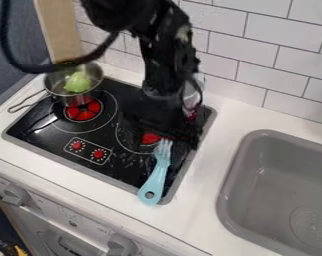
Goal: Moved the comb the right side of the burner
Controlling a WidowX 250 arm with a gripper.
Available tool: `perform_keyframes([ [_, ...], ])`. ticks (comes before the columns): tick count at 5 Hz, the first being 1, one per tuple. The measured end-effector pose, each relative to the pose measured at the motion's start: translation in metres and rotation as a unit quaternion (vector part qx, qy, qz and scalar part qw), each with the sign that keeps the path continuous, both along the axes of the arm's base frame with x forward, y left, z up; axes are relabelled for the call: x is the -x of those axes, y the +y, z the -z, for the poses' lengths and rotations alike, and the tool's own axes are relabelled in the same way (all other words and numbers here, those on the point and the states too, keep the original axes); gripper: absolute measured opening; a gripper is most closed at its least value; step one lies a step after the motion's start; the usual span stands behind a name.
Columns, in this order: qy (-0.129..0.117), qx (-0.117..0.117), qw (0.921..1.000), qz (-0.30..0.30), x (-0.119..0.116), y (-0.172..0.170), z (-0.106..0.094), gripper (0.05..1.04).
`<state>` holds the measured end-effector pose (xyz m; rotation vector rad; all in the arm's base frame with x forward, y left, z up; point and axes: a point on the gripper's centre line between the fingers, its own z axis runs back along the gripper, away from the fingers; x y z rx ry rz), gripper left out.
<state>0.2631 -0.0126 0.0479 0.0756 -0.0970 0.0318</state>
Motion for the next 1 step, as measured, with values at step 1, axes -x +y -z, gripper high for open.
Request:
perform_keyframes([
  [1, -0.017, 0.012, 0.9997, 0.016, 0.0030, 0.0074, -0.0252, 1.000],
])
